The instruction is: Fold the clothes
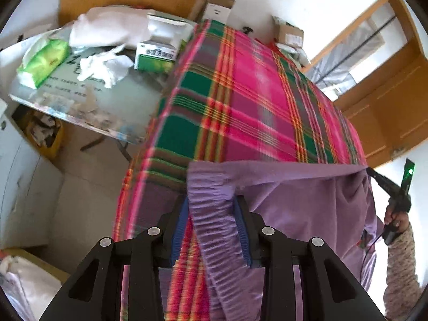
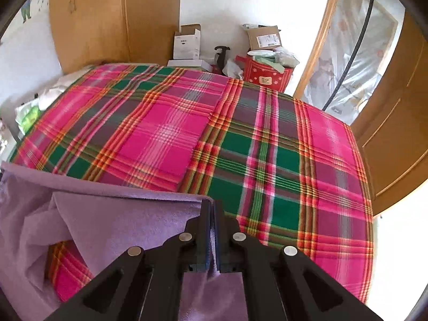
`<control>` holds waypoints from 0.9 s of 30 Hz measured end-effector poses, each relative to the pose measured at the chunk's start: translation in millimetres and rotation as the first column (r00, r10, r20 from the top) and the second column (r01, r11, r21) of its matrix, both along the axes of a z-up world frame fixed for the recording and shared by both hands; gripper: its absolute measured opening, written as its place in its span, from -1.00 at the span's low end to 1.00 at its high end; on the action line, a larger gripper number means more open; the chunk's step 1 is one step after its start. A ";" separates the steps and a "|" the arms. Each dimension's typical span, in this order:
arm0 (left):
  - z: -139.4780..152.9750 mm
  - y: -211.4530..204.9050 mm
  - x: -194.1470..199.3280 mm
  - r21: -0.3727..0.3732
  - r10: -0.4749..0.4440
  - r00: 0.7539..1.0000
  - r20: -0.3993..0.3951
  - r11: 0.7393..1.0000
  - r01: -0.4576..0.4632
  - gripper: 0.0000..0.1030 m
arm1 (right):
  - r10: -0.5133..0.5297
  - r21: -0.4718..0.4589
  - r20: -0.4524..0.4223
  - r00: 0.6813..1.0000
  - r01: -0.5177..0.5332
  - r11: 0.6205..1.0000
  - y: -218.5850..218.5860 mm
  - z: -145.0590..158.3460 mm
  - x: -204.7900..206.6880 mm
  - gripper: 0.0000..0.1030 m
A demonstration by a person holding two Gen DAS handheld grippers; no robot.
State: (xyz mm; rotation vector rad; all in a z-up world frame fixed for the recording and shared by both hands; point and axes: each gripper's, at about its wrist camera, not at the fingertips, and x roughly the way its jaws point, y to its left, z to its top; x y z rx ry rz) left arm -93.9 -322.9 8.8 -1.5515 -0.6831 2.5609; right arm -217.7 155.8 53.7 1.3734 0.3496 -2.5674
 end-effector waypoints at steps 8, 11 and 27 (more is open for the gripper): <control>-0.7 5.7 -12.4 -0.033 0.014 1.000 -0.002 0.999 -0.014 -0.30 | -0.031 0.041 -0.019 0.999 0.031 0.999 5.4 -1.3 2.6 -0.96; -1.4 3.1 -13.2 0.007 0.054 0.998 -0.012 0.999 -0.054 -0.31 | -0.027 0.044 -0.017 1.000 0.027 0.999 7.9 -2.0 4.8 -0.96; 7.2 9.9 -39.8 -0.080 0.082 0.995 -0.062 0.993 -0.087 -0.49 | -0.061 0.036 -0.070 0.996 0.064 0.997 9.9 9.8 10.2 -0.96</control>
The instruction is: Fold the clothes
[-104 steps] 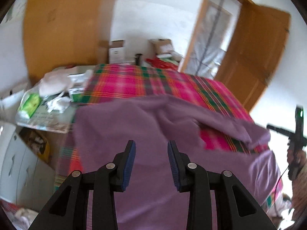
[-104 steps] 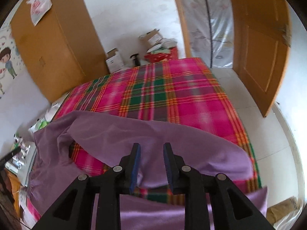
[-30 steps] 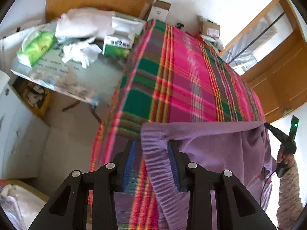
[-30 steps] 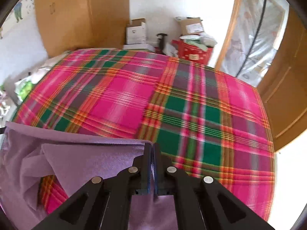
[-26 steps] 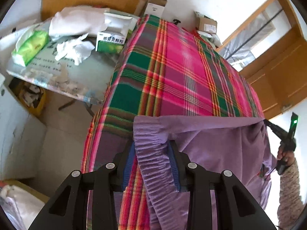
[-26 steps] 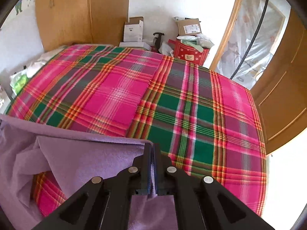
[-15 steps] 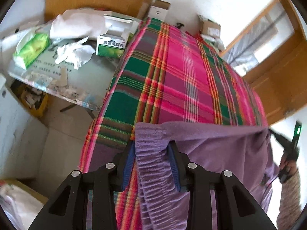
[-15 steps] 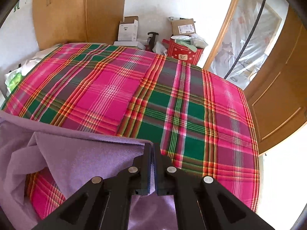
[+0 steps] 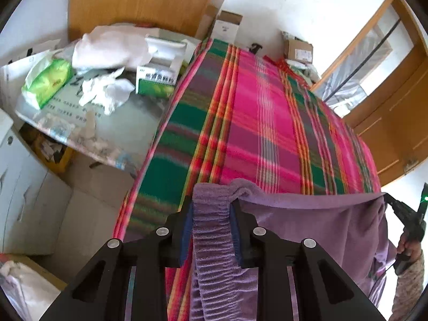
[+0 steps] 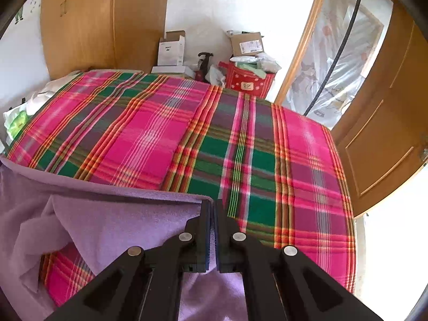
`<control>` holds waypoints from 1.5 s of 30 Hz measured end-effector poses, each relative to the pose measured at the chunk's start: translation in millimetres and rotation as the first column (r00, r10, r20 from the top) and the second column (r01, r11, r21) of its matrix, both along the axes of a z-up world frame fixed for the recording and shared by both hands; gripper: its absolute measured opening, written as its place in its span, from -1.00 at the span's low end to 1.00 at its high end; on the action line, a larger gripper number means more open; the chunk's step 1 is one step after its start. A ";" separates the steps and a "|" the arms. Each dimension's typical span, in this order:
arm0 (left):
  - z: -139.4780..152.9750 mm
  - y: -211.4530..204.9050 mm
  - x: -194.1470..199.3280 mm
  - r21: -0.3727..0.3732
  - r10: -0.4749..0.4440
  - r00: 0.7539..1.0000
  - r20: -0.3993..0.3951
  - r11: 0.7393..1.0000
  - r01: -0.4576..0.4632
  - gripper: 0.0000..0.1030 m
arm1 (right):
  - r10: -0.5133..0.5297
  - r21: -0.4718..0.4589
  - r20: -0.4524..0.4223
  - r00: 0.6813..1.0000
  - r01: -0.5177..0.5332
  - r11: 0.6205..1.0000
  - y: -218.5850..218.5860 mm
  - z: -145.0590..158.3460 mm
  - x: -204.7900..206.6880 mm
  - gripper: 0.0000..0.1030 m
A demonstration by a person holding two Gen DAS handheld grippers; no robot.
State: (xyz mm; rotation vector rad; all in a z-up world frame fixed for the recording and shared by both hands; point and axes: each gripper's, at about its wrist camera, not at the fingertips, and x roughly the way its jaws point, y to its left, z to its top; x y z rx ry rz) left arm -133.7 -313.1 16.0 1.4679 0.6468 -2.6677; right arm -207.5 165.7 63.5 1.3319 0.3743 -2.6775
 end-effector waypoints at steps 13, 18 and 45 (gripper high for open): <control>5.8 -1.8 17.3 0.001 -0.064 0.998 0.009 0.998 0.064 -0.46 | -0.032 0.062 -0.037 0.999 0.034 0.997 -12.4 -0.5 16.7 -0.66; 22.0 1.6 65.8 -0.029 -0.087 0.996 0.022 0.996 0.088 -0.33 | -0.029 0.067 -0.108 0.994 0.037 0.997 -5.9 24.1 58.3 -0.42; -15.2 24.1 246.2 0.214 -0.024 0.998 0.060 0.977 0.011 0.03 | 0.571 -0.244 -0.057 0.819 -0.566 0.788 -175.2 -12.2 329.9 -0.32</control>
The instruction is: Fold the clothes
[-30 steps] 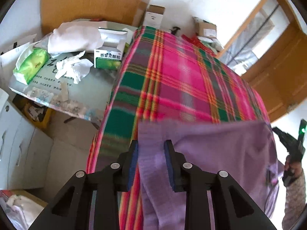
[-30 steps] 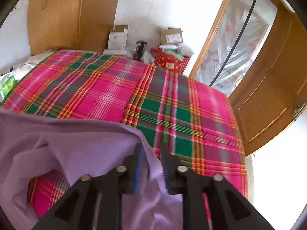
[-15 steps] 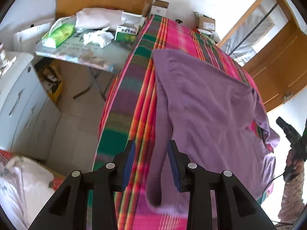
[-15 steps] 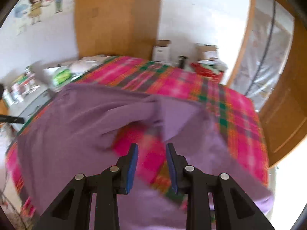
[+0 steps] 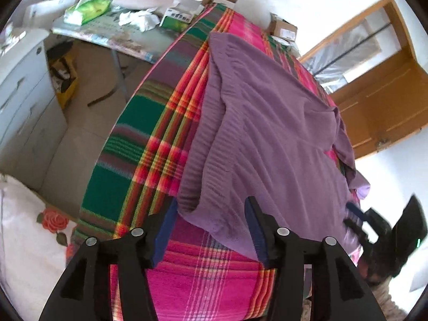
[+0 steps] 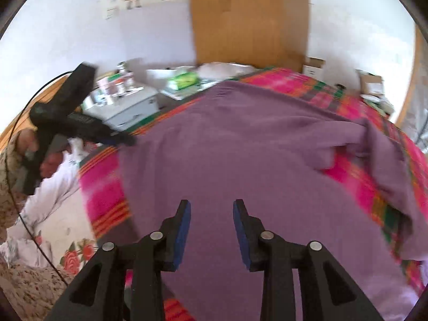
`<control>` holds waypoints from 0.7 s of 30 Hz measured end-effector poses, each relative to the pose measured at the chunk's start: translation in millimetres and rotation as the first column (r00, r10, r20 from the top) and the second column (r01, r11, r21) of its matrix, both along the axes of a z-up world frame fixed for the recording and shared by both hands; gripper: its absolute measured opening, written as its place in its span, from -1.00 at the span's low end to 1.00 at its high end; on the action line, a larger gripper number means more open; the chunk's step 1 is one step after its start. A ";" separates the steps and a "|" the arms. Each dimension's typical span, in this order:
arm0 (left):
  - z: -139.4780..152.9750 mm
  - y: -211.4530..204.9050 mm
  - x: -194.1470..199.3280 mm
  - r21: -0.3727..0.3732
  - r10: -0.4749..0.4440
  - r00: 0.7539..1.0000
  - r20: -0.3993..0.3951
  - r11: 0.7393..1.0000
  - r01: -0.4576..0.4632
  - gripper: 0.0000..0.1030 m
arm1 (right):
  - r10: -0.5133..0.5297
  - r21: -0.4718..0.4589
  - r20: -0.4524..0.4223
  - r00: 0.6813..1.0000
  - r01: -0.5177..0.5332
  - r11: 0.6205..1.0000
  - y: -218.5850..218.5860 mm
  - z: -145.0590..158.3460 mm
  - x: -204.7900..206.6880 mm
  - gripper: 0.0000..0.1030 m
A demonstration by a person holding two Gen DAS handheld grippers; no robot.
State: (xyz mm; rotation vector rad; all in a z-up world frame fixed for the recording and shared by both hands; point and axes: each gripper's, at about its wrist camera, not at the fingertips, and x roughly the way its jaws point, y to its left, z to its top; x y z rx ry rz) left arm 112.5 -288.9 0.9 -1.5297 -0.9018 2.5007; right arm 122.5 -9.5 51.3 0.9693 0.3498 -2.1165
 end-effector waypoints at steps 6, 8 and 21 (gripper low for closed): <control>-4.7 -13.5 9.7 0.110 0.093 0.996 -0.005 0.990 -0.092 0.03 | 0.063 -0.004 0.012 0.998 -0.063 0.998 -35.4 -14.5 16.8 -0.26; -4.6 -12.7 11.3 0.115 0.107 0.994 -0.004 0.988 -0.106 0.03 | 0.069 -0.007 0.018 0.997 -0.069 0.998 -43.2 -18.4 19.1 -0.22; -11.9 -11.9 13.7 0.174 0.180 0.983 0.032 0.968 -0.183 -0.44 | 0.124 0.068 -0.020 0.992 -0.122 0.990 -95.4 -50.4 30.6 -0.15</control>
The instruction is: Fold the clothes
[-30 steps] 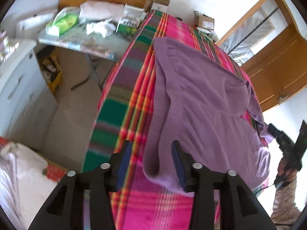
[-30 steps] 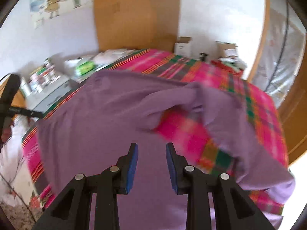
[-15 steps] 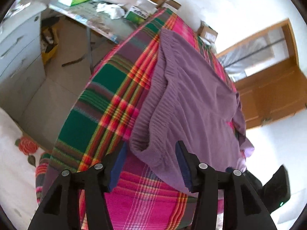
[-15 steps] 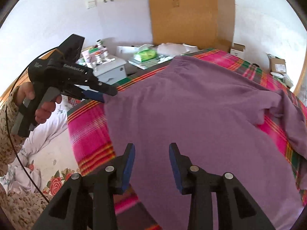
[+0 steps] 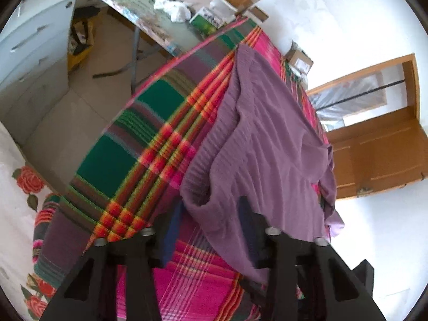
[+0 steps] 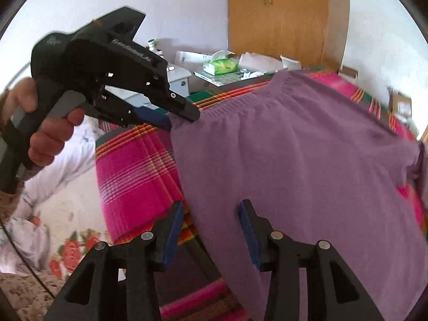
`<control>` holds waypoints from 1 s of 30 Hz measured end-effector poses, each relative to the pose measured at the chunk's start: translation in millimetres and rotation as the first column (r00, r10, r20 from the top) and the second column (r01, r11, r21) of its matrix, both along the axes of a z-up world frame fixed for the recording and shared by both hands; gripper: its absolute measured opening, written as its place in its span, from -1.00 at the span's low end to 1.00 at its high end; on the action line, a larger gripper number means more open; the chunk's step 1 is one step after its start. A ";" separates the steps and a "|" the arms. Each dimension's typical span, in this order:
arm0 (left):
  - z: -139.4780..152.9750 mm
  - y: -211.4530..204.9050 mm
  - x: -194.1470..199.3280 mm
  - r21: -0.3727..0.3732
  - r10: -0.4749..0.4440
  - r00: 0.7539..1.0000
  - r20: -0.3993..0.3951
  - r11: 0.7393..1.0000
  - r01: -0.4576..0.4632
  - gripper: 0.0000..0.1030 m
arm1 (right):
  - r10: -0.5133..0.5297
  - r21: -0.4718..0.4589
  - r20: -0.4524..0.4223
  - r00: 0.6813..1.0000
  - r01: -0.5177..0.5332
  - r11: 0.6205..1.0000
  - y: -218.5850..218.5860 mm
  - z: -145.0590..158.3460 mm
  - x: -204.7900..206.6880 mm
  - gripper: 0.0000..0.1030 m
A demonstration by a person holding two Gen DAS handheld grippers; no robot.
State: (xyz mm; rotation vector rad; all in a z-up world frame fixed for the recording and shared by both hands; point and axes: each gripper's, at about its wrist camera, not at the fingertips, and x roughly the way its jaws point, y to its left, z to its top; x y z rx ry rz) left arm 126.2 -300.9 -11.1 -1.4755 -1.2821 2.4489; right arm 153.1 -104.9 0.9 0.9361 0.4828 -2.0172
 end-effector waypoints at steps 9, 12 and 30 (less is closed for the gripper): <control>1.0 -15.8 6.9 0.091 0.053 0.994 -0.091 0.995 -0.044 -0.80 | -0.068 0.017 -0.077 0.995 0.069 0.997 -10.3 -0.6 0.2 -0.65; 6.5 -18.7 9.5 0.105 0.057 0.991 -0.125 0.994 -0.044 -0.81 | -0.100 0.045 -0.106 0.989 0.105 0.993 -14.4 0.5 -1.2 -0.95; -12.5 -52.0 29.7 0.064 0.136 0.988 -0.075 0.989 -0.132 -0.81 | -0.051 0.030 -0.013 0.999 0.052 0.998 -50.1 -0.9 5.2 -0.87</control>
